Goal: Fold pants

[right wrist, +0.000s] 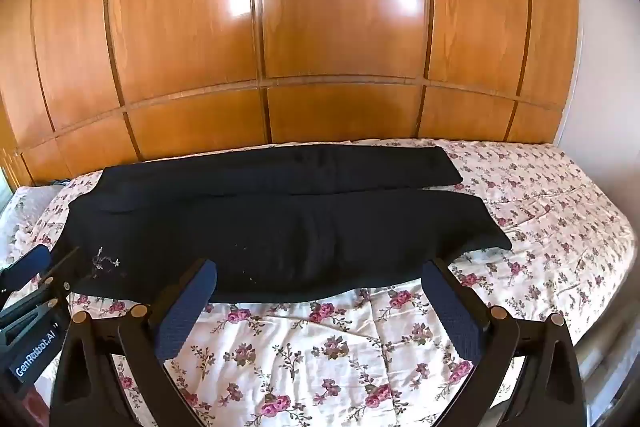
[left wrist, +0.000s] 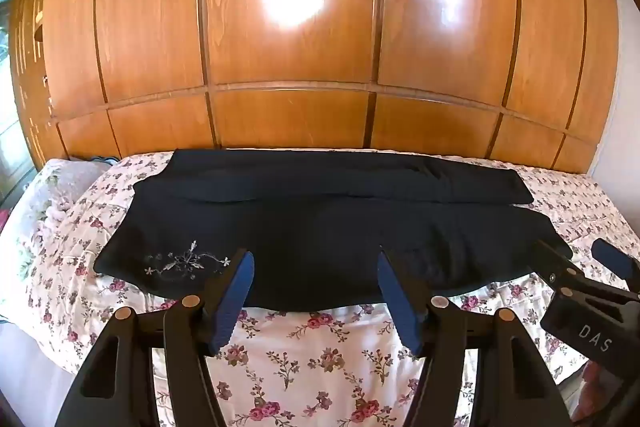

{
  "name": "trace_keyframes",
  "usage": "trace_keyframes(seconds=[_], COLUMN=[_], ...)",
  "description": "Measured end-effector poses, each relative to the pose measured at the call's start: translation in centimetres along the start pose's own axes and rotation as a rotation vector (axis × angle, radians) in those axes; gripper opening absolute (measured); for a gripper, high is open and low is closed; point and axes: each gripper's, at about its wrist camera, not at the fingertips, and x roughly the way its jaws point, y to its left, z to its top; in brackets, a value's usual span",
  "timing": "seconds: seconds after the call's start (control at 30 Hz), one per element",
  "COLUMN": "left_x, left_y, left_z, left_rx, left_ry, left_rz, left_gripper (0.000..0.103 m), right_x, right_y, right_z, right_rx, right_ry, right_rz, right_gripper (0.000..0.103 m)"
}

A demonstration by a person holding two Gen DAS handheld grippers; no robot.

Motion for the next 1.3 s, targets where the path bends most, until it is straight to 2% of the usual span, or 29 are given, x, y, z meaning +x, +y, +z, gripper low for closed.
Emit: trace_keyframes(seconds=[0.17, 0.23, 1.3], left_x=[0.2, 0.1, 0.5], left_y=[0.5, -0.2, -0.1], left_z=[0.2, 0.0, -0.2], left_rx=[-0.021, 0.005, 0.011], left_ry=[0.041, 0.022, 0.037], left_rz=[-0.028, -0.002, -0.007], left_gripper=[0.065, 0.065, 0.065], right_x=[0.2, 0.1, 0.7], right_y=[0.3, 0.1, -0.2], right_z=[-0.7, -0.1, -0.5], right_rx=[-0.017, -0.016, -0.006], right_ry=[0.000, 0.005, 0.034], right_rz=[0.000, 0.001, 0.007], right_gripper=[0.103, 0.103, 0.103])
